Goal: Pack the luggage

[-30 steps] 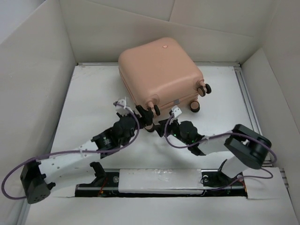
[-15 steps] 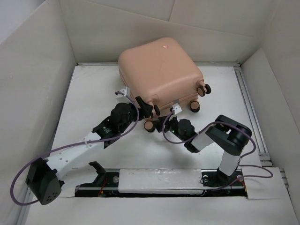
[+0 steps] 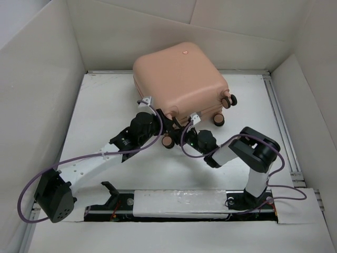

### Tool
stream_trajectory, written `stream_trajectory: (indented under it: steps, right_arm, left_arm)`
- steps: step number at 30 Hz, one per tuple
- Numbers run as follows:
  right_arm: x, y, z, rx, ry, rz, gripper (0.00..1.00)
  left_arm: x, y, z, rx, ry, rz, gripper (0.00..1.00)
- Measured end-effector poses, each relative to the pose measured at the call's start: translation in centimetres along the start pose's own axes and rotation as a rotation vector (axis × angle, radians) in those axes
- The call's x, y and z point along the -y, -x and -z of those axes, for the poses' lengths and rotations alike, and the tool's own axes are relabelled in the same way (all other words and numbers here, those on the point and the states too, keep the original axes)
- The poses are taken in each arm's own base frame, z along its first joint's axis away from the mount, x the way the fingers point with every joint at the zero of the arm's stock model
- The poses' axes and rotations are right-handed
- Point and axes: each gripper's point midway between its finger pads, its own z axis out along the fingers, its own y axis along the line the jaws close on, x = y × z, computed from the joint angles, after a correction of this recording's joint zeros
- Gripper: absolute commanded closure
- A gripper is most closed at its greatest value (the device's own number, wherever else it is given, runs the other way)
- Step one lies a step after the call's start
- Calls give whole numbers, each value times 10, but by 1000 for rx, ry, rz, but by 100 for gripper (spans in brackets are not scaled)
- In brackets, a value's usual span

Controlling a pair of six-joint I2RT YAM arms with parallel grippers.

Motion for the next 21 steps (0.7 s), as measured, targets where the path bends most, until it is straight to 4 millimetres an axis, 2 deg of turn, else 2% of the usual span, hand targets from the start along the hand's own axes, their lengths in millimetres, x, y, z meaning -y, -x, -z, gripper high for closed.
stream_trajectory:
  steps: [5,8,14,21]
  right_arm:
    - [-3,3,-4,13,5,-34,100]
    - [-4,4,-4,22,3,-70,100]
    - [-11,0,-3,46,-37,-87,100]
    - [-21,1,6,91,-137,-16,100]
  left_arm:
    - [5,-5,0,-32,-13,-8,91]
    - [7,-5,-1,-33,-18,-7,100]
    - [9,-6,-5,-46,-14,-8,100]
    - [15,-6,-10,-112,-34,0,100]
